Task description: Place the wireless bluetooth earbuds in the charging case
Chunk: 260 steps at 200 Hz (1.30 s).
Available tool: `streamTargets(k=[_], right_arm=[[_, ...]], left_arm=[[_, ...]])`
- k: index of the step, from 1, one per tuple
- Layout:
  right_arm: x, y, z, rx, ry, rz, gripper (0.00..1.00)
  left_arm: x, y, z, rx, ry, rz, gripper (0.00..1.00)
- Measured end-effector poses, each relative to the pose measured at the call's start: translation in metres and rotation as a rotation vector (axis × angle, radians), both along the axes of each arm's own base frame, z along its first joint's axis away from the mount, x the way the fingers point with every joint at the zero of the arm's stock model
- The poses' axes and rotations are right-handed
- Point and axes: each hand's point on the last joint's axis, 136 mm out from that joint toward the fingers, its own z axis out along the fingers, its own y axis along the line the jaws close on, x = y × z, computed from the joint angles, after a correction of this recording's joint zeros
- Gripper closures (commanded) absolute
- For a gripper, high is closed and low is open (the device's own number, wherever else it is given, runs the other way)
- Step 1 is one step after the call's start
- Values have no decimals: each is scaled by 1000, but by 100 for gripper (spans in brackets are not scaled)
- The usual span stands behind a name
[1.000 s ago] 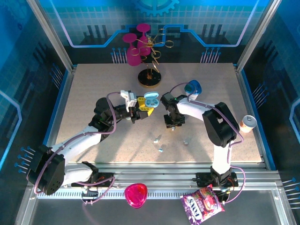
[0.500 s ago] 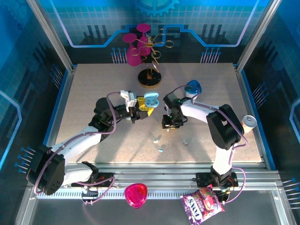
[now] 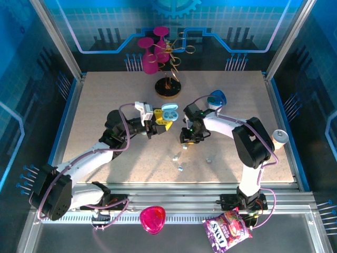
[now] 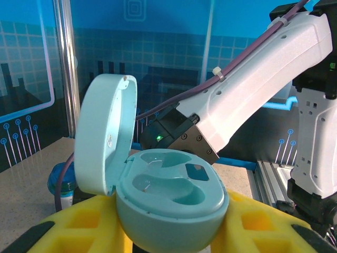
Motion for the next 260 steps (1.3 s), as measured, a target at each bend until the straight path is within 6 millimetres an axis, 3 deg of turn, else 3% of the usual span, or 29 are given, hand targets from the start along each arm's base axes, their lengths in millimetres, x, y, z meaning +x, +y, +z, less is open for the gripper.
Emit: streamTargets(k=[69, 127, 190, 260], right_arm=[[-3, -10, 1, -74, -10, 6, 67], [13, -1, 29, -201, -109, 75, 67], [8, 15, 8, -310, -76, 220, 71], [4, 25, 5, -423, -77, 392, 72]], left_arm=[[-1, 0, -1, 4, 8, 0, 73], [-14, 7, 19, -17, -45, 2, 73], [-25, 13, 25, -9, -69, 8, 73], [-23, 13, 21, 5, -62, 18, 73]])
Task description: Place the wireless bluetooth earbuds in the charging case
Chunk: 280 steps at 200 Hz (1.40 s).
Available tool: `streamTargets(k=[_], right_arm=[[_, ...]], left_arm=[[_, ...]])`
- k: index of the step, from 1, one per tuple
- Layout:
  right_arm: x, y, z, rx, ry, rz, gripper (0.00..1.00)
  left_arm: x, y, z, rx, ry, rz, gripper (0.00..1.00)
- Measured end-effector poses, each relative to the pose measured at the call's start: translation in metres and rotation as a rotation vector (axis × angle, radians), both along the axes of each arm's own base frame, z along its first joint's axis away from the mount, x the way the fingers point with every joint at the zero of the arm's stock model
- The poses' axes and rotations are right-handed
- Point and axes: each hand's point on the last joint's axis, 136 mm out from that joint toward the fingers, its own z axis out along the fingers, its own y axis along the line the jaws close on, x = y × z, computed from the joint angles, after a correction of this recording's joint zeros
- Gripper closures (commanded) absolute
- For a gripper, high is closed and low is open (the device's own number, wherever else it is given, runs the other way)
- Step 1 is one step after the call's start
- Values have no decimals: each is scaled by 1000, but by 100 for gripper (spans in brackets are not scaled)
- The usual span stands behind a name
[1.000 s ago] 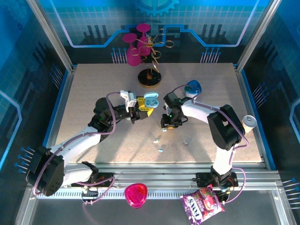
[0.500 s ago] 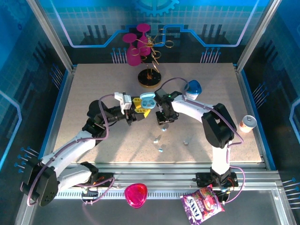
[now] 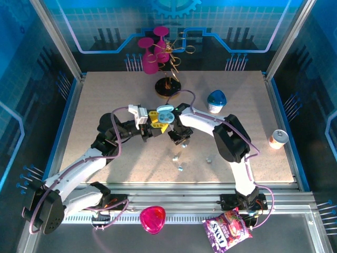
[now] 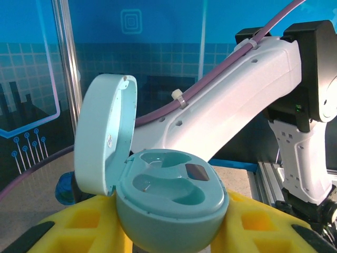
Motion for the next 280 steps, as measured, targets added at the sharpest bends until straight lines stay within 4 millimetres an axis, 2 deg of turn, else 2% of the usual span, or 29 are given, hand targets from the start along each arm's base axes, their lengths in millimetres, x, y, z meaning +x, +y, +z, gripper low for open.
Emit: streamTargets(k=[32, 92, 262, 280], right_arm=[[-3, 2, -2, -85, 1, 73, 72], [-9, -10, -6, -201, 27, 140, 74], [-12, -15, -17, -176, 84, 136, 76], [-12, -15, -18, -156, 99, 130, 79]], left_arm=[[-1, 1, 2, -1, -7, 1, 73], [-2, 1, 3, -2, -8, 4, 73], [0, 1, -1, 7, 6, 9, 73], [0, 1, -1, 7, 6, 9, 73]])
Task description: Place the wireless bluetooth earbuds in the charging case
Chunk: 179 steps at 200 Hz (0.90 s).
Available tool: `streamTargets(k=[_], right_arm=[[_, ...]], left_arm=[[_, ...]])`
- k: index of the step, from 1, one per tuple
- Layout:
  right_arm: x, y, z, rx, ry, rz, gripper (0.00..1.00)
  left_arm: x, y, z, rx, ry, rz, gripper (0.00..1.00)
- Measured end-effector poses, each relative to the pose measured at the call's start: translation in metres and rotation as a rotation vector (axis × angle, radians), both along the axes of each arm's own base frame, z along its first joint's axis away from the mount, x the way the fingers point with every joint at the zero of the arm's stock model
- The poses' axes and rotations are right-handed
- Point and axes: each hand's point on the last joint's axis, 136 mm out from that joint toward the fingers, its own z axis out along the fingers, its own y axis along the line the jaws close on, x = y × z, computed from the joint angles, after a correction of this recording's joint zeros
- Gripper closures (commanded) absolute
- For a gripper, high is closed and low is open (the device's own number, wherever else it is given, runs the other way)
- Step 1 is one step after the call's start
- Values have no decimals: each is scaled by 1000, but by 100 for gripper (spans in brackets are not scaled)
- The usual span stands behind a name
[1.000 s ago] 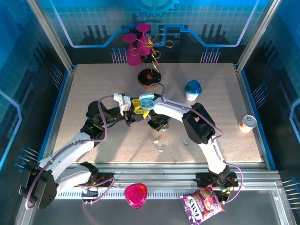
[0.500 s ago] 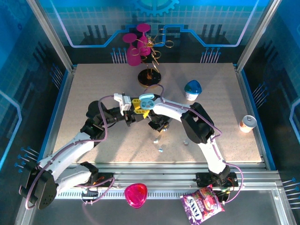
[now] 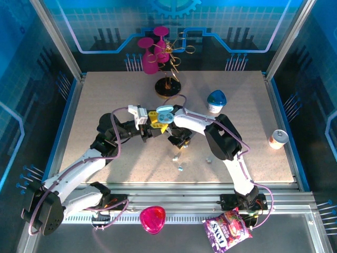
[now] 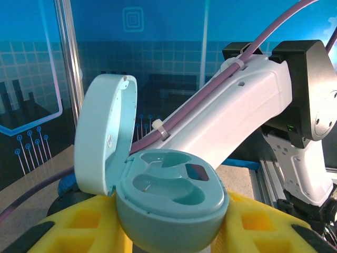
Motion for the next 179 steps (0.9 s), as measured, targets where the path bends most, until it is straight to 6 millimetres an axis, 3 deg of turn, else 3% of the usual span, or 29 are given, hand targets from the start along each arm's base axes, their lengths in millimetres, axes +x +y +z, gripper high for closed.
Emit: streamTargets(k=[92, 179], right_arm=[[-3, -8, 9, 208, 48, -117, 81], [27, -24, 117, 897, 26, -419, 86]], left_arm=[[1, 0, 0, -2, 7, 3, 73], [0, 1, 3, -17, 22, 2, 72]])
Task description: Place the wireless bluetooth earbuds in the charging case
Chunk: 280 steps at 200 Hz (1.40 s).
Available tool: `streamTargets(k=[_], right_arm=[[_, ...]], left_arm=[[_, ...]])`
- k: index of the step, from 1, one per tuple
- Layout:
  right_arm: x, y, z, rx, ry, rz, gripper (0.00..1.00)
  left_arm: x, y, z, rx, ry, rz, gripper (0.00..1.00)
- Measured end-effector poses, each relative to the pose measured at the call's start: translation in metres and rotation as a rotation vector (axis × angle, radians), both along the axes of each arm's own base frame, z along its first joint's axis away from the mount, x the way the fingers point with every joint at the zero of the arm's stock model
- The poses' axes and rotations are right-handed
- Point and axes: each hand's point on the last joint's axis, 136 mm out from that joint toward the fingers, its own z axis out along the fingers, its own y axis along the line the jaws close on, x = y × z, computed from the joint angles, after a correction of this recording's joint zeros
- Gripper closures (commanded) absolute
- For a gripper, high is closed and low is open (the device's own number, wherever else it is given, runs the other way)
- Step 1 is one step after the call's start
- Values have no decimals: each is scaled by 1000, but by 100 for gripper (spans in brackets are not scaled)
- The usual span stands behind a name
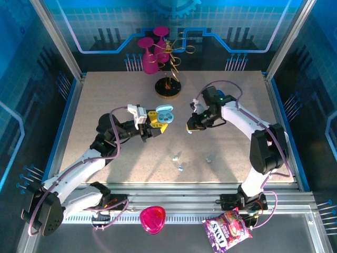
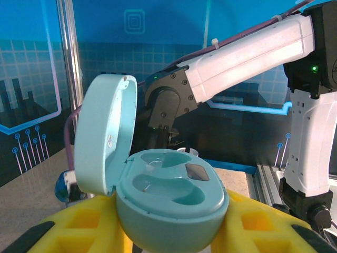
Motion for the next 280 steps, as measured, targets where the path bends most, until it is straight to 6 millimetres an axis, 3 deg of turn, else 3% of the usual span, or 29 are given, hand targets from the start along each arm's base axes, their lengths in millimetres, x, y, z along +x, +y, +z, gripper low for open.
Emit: streamTargets(k=[62, 149, 221, 280], right_arm=[[-1, 9, 48, 324, 46, -36, 88], [-11, 21, 72, 579, 159, -56, 88], [-11, 24, 109, 686, 136, -54, 88], [-16, 22, 146, 664, 14, -13, 86]], left_arm=[[0, 5, 3, -7, -8, 21, 72], [11, 18, -1, -30, 71, 56, 72], [7, 16, -11, -19, 147, -11, 71], [10, 7, -15, 4, 204, -91, 70]])
